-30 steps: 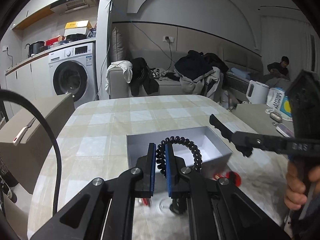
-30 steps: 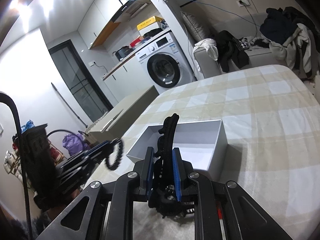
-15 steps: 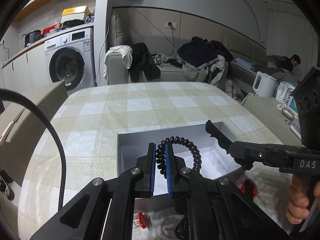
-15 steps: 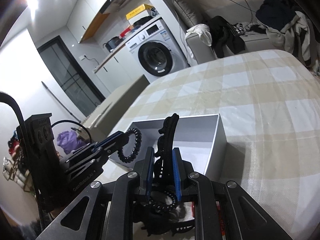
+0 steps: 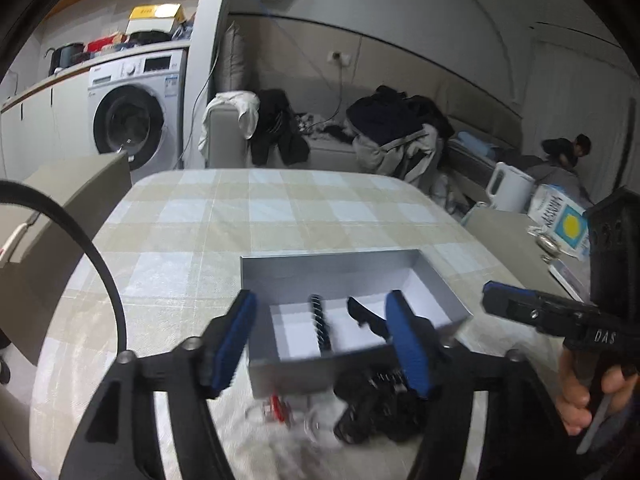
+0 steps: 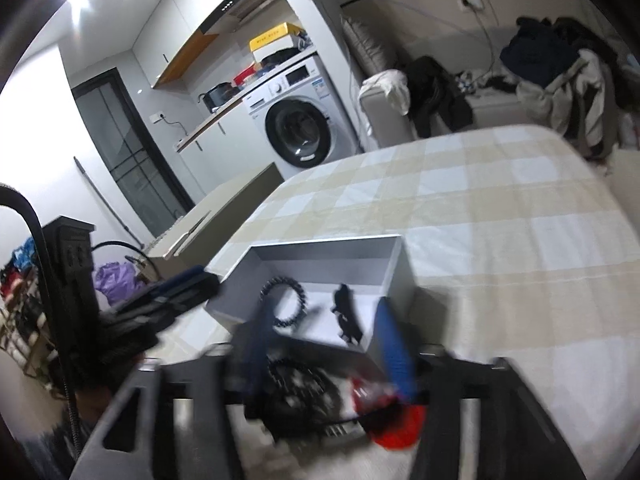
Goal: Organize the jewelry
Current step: 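Carry bracelet and clip into the grey box and open both tools, then grasp the red 'I China' badge with the right tool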
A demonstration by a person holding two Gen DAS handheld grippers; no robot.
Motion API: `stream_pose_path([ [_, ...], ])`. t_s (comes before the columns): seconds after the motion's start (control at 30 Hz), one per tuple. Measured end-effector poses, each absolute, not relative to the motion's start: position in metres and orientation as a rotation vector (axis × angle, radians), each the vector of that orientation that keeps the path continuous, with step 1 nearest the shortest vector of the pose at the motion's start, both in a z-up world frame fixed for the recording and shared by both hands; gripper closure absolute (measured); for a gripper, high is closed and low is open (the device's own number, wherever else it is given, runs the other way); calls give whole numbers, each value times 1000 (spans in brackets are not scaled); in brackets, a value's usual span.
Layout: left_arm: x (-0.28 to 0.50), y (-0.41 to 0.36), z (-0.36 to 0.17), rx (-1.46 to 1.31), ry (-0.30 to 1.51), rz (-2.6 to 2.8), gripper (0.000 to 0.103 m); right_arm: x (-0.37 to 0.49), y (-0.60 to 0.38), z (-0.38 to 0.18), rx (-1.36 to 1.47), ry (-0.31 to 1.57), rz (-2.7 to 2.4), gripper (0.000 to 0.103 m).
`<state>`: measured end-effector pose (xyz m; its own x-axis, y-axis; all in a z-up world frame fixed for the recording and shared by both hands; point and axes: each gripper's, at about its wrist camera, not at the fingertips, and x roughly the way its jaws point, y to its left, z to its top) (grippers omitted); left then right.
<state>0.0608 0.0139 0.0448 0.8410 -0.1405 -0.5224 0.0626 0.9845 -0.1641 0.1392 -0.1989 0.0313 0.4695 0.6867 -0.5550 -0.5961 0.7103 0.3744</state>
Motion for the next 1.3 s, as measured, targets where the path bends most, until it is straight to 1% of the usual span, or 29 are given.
stream_pose_path([
  [0.03,55,14,46,-135,553,-107,28,133,-207,33,135,726,782,32],
  [0.07,46,14,47,-128,536,-99,22,128,-213,35,137,715,778,24],
  [0.1,40,15,47,-129,523,-99,18,123,-219,36,138,707,775,11],
  [0.13,35,15,46,-129,510,-100,11,119,-223,38,137,700,772,3],
  [0.17,29,17,45,-136,502,-91,3,112,-229,39,136,683,765,0],
  [0.2,27,18,44,-142,498,-88,1,107,-232,39,131,672,759,0],
  [0.33,18,19,36,-140,491,-88,1,95,-229,26,63,694,735,0],
  [0.53,19,19,19,-124,527,-55,1,98,-217,2,-9,796,724,0],
  [0.6,24,20,11,-143,565,-57,1,103,-217,-3,-14,819,725,10],
  [0.77,32,18,1,-129,614,-43,1,106,-214,-11,-107,858,682,23],
  [0.8,34,18,1,-128,622,-49,1,107,-212,-13,-133,866,671,29],
  [0.87,33,19,2,-130,615,-49,1,109,-207,-17,-189,891,653,36],
  [0.93,32,20,2,-131,612,-47,1,112,-201,-21,-223,908,644,39],
  [1.17,30,23,-2,-150,624,-57,1,116,-178,-30,-368,885,597,40],
  [1.2,30,24,-2,-153,625,-57,1,117,-177,-30,-366,882,600,42],
  [1.27,29,23,-3,-156,626,-61,1,118,-177,-30,-361,875,596,49],
  [1.3,28,23,-3,-157,626,-61,1,117,-177,-30,-361,868,597,61],
])
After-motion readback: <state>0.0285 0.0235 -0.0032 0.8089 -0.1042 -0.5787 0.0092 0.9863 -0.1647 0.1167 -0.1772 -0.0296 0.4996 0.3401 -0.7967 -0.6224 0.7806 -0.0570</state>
